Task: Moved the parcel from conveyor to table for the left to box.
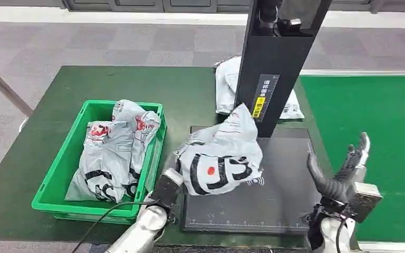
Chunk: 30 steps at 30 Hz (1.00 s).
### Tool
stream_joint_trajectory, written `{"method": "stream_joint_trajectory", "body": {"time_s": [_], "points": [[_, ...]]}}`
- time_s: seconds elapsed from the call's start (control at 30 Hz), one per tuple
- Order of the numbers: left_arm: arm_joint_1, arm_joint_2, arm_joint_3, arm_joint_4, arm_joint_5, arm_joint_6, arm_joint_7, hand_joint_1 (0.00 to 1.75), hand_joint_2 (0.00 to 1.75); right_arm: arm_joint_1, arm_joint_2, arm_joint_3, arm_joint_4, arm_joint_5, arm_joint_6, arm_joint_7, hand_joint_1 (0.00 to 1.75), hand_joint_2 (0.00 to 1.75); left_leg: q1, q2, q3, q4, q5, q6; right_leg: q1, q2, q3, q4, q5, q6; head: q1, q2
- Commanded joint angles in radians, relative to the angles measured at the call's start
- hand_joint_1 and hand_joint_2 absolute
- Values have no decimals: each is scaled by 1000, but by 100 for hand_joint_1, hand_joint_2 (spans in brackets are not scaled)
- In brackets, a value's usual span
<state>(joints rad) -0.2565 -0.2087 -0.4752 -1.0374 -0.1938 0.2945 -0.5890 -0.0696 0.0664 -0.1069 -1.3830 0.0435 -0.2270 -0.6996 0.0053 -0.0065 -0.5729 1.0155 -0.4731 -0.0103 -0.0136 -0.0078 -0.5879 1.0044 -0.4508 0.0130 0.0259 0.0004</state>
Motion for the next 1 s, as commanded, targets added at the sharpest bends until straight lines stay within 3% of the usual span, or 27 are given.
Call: {"method": "stream_joint_trajectory", "body": {"time_s": [0.03,0.33,0.57,0.67,0.87,1.0], "points": [[70,17,119,-146,-13,13,-3,175,175,36,35,-135,-150,-2,-37,1,0,175,0,1,0,-1,0,0,0,1,0,0,0,-1,0,0],[86,14,125,-163,-22,34,-7,175,175,53,35,-153,-179,-5,-40,1,0,175,0,1,1,-1,0,0,0,1,1,-1,1,-1,0,0],[206,-36,254,-409,-10,363,-71,175,175,141,66,-253,-258,-17,8,1,0,175,1,0,2,-1,-1,0,1,0,2,-2,0,-1,0,0],[171,-140,497,-390,-28,404,-109,175,175,132,103,-233,-219,-4,19,1,0,175,1,2,1,0,-2,0,1,2,0,0,-1,-1,0,0],[72,-140,738,-308,-11,404,-109,175,175,101,97,-147,-112,25,40,1,0,175,1,5,2,-2,0,-1,2,5,0,-2,1,-2,0,0],[49,-140,810,-304,-31,404,-109,175,175,91,86,-94,-73,53,44,1,0,175,3,6,2,-1,0,-2,3,6,0,-1,1,-2,0,0]]}}
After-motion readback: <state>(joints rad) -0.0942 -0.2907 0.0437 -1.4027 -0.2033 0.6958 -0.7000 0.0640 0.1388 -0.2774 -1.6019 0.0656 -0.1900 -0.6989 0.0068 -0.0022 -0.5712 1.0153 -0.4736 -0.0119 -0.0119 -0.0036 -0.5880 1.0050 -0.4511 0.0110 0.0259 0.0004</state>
